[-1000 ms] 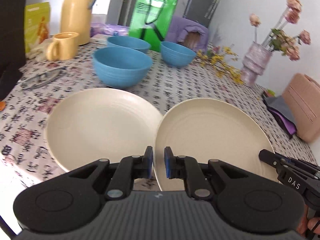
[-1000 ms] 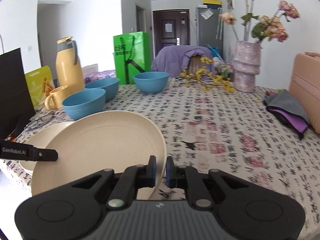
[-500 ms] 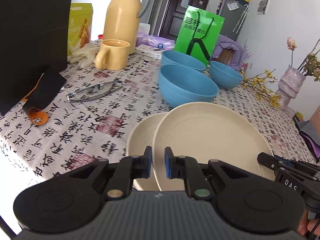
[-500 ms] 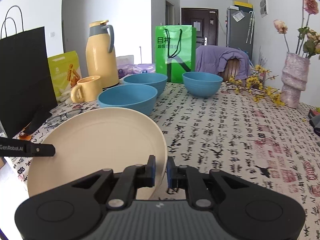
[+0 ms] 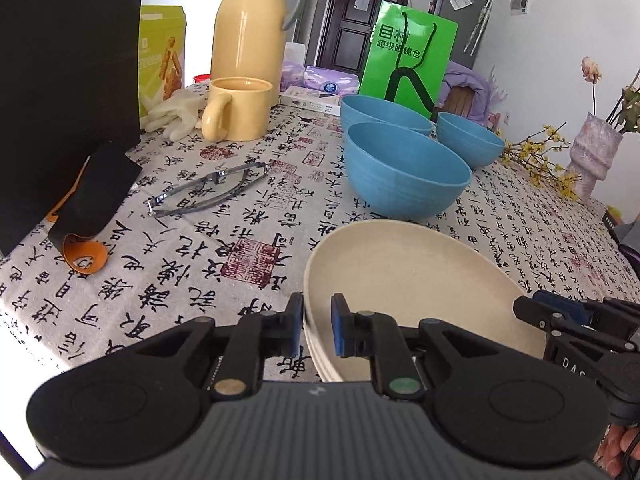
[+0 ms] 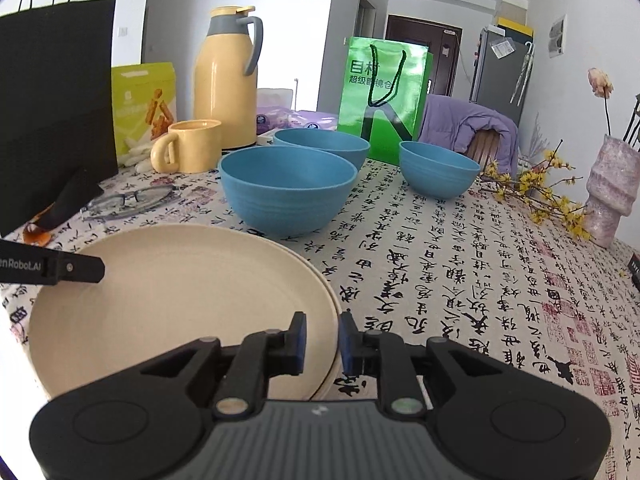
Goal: Organize plates and bowls
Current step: 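Carry the plate with the left gripper while the right gripper carries its plate to the stack, then lower both plates onto the cream plate stack and open both grippers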
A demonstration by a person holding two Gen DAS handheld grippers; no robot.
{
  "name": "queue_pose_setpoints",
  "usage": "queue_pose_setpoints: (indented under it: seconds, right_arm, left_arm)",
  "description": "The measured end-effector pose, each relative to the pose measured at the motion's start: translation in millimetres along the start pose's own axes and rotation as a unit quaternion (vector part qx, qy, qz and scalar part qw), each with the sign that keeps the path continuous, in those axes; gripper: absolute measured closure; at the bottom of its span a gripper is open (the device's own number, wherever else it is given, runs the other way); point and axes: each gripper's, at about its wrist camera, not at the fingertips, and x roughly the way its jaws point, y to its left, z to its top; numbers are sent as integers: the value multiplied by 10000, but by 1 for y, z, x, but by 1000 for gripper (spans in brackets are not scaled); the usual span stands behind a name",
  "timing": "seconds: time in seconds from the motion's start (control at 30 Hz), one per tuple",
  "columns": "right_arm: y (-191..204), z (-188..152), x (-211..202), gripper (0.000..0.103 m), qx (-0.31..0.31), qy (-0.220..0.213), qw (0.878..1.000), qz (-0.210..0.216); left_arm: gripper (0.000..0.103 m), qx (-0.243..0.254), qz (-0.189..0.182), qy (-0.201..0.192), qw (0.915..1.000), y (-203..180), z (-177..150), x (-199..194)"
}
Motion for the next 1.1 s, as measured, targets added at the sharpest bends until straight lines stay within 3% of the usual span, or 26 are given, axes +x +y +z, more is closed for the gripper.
queue_pose_setpoints:
  seconds: [0.33,0.63,0.93,1.03,1.1]
  right_arm:
    - [0,-2,2,84,-8,-81,10000,-39]
    - [-6,-2,-20,85,113,-280,9995,93]
    - [-23,-12,-69,77,302,-429,9979,389]
    - [-27,-25,-89,73,330,-493,9974,402]
    - [-29,-36,-104,65,376,-518,9971,407]
  left_arm:
    - [88,424,111,-228,9988,-6,-8,4]
    - [87,551,263,-232,9979,-13,-11,0]
    - [86,528,15,-594,9968,-20,-15,-59]
    - [82,583,-120,-606,9964,-28,-29,-77]
    - [68,568,-228,-564,9965,-33,-42,-87]
